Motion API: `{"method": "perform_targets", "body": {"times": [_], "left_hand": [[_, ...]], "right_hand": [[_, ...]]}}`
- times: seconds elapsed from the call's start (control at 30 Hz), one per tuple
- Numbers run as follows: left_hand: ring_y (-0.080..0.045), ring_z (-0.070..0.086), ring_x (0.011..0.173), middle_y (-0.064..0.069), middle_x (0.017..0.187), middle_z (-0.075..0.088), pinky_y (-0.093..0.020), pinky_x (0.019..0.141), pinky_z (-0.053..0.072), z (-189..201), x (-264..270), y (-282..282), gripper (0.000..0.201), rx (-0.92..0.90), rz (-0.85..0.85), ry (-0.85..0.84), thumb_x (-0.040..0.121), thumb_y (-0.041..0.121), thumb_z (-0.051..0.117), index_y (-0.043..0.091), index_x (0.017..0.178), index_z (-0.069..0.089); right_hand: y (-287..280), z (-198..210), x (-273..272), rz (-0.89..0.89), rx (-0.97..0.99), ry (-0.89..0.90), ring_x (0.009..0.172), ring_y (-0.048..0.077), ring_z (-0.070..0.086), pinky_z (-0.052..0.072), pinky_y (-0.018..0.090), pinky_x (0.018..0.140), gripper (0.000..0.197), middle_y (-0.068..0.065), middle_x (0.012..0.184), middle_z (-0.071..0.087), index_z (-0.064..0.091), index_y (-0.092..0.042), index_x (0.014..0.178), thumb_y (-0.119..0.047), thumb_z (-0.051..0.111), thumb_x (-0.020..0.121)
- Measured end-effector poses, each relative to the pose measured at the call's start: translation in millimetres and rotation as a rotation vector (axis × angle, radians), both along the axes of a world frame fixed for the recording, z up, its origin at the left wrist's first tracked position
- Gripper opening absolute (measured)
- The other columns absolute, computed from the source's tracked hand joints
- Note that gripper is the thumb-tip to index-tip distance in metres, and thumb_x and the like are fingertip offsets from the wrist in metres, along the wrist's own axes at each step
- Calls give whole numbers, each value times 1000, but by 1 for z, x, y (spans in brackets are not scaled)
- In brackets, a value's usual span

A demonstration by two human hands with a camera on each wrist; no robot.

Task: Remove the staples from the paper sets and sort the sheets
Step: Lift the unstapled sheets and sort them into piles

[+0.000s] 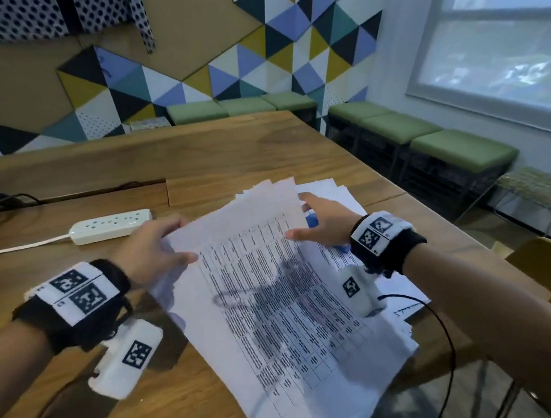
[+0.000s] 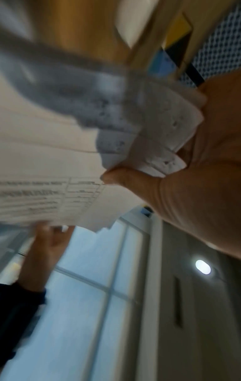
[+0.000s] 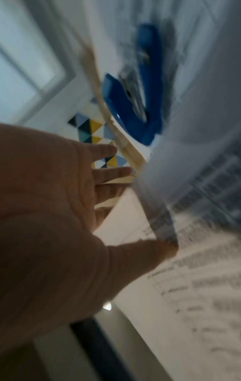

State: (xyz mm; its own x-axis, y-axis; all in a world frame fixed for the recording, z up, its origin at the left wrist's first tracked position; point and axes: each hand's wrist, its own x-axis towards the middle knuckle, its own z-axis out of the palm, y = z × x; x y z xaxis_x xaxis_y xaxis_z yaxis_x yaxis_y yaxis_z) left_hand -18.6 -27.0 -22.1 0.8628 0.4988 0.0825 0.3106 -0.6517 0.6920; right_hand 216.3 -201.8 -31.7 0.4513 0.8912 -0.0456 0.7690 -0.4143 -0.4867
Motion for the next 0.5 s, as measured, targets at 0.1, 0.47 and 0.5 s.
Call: {"method": "perform_targets", "body": {"times": [0.1,0.47,0.5], "left_hand": [[-8,59,78,-3,90,65,-15,66,46,53,-2,1,22,73,-25,-198,73,4,73,10,90,61],[-11,62,104,12,106,68,-38,94,51,119,-25,-10,47,-213,85,-688,69,50,67,29,110,59],[-14,62,106,9,108,68,-44,97,48,117,-26,-14,41,-202,98,-702,72,43,64,28,110,59]], "right_hand": [[-3,23,-6,-12,319,380,103,15,63,51,32,91,37,7,119,64,57,-17,111,-9,70,78],[14,101,-26,92,1058,822,85,11,70,55,22,71,48,-1,87,75,63,-7,98,-17,78,54],[20,101,-29,88,1070,812,88,14,70,56,24,71,60,2,91,75,63,-4,101,-22,83,47]]}}
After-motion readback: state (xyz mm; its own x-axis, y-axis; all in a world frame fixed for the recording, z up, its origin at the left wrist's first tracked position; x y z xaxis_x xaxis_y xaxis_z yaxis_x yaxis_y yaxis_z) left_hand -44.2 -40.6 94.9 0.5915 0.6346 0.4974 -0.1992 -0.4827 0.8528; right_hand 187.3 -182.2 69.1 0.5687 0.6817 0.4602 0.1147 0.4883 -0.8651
